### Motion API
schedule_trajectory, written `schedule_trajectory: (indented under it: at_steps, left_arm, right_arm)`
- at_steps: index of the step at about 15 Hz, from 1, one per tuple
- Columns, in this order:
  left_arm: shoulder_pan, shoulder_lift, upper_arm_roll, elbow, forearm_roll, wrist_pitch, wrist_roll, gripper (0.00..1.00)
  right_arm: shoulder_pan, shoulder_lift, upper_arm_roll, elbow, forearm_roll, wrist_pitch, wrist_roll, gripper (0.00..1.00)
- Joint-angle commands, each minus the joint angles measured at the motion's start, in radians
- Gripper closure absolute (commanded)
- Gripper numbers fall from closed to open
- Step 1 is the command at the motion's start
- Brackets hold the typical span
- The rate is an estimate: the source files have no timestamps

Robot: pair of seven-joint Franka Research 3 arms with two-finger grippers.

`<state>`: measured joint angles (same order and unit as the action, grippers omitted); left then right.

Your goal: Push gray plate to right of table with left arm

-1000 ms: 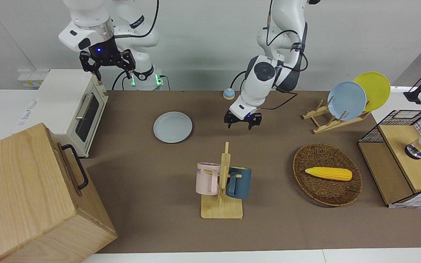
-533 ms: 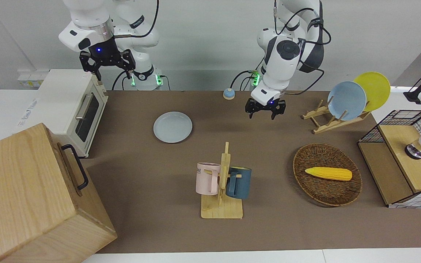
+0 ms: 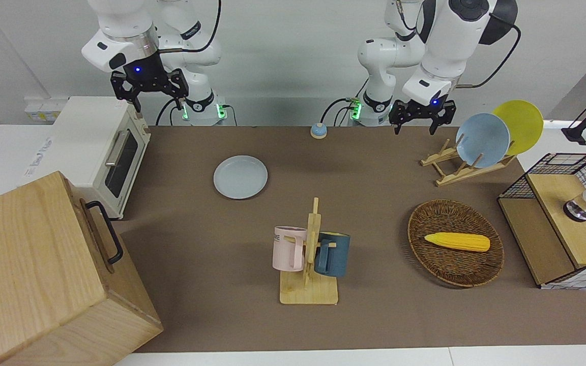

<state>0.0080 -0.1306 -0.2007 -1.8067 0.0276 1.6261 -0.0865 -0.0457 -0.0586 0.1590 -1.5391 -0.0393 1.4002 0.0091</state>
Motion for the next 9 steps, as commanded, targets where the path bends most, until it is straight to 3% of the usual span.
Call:
schedule_trajectory:
  at_steps: [1, 9]
  left_arm:
    - [0.000, 0.008, 0.044, 0.134, 0.017, -0.144, 0.007, 0.00]
    - [-0.009, 0.005, 0.046, 0.135, 0.014, -0.141, -0.001, 0.00]
  right_arm:
    - [-0.008, -0.012, 0.005, -0.004, -0.001, -0.012, -0.008, 0.005]
    - [-0.008, -0.010, 0.005, -0.004, 0.001, -0.012, -0.008, 0.005]
